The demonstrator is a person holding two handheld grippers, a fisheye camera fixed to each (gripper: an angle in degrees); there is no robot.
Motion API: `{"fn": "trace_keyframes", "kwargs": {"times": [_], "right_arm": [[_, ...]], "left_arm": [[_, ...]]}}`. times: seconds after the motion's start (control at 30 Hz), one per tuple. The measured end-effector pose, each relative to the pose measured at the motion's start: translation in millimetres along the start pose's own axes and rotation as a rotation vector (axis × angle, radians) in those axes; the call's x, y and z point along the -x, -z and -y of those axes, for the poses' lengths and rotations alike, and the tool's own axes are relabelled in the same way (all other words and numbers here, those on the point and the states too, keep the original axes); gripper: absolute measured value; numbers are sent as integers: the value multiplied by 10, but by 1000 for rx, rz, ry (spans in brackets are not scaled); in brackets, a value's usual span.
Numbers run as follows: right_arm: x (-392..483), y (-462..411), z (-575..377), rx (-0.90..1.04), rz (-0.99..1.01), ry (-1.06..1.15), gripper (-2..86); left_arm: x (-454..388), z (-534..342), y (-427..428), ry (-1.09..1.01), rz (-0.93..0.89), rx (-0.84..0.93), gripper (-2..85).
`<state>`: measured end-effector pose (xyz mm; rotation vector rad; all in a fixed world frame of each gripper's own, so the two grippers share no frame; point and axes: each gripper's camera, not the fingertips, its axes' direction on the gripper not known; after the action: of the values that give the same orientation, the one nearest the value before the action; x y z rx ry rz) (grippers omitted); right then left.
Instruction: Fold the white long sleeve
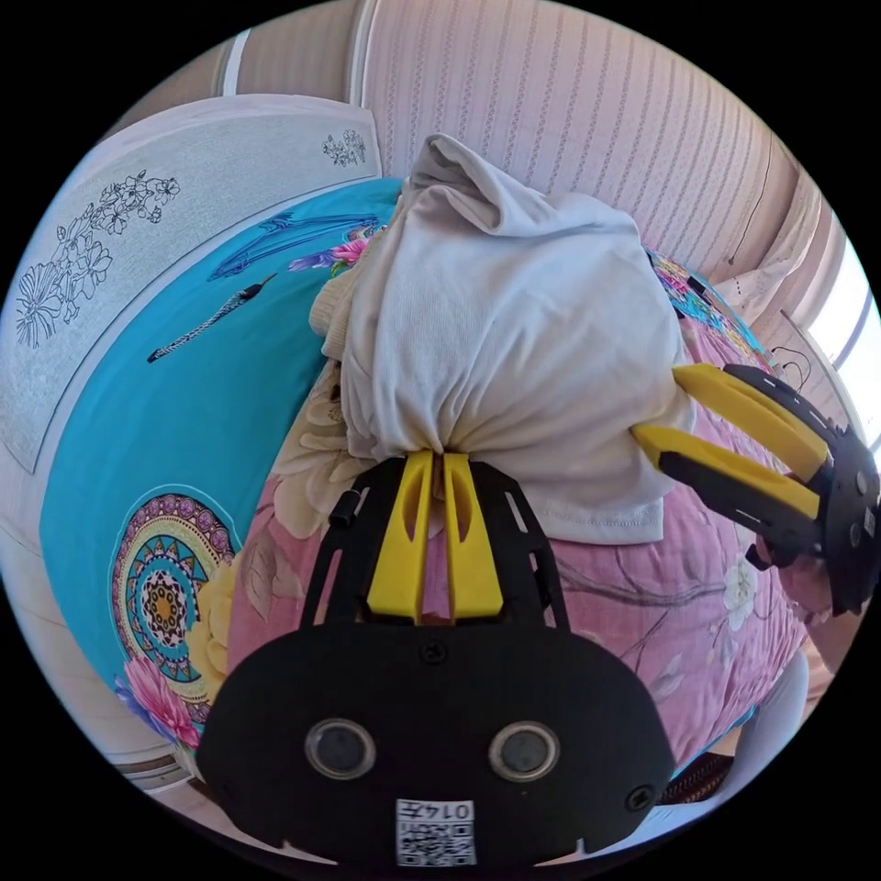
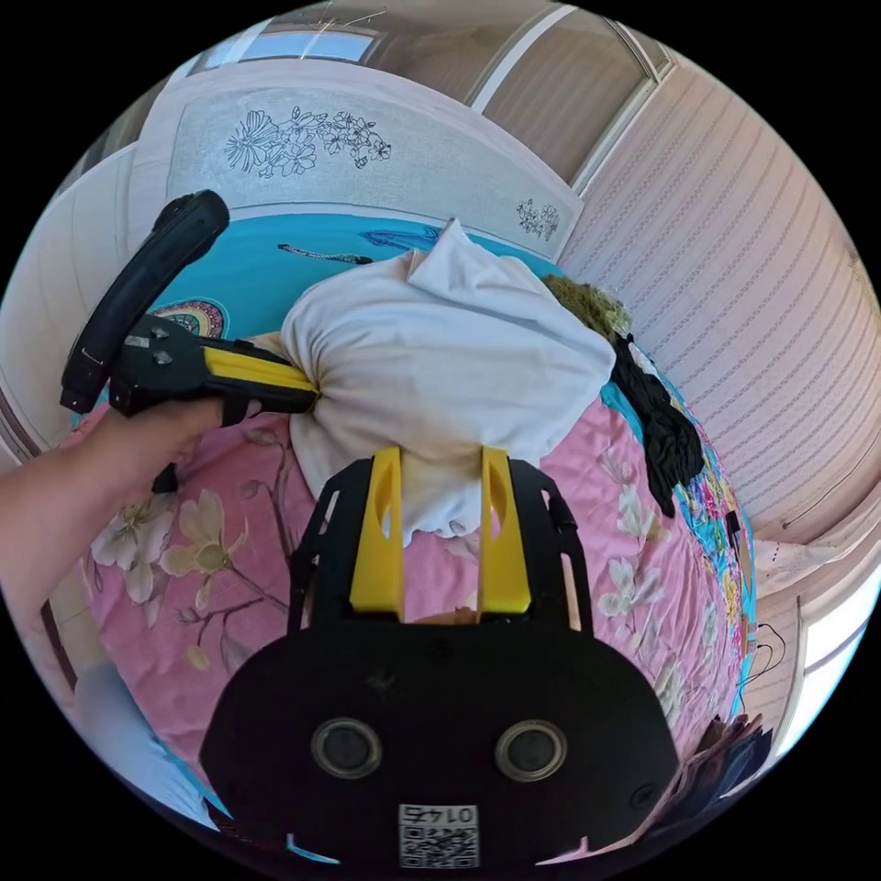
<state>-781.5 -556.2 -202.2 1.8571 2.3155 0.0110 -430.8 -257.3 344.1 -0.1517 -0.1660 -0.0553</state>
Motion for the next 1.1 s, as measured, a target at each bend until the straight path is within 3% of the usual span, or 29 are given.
{"fn": "trace_keyframes", "kwargs": {"times": [0.6, 0.77, 1.1], "right_arm": [[-76, 85, -693, 0, -15, 19, 99], [-129, 154, -990, -9, -17, 8, 38], [-418, 430, -1661, -3, -1, -18, -8]], "left_arm": [[-328, -440, 69, -20, 45, -5, -8], [-506, -618, 222, -57, 92, -41, -8], [-861, -1315, 1173, -98, -72, -220, -10]]}}
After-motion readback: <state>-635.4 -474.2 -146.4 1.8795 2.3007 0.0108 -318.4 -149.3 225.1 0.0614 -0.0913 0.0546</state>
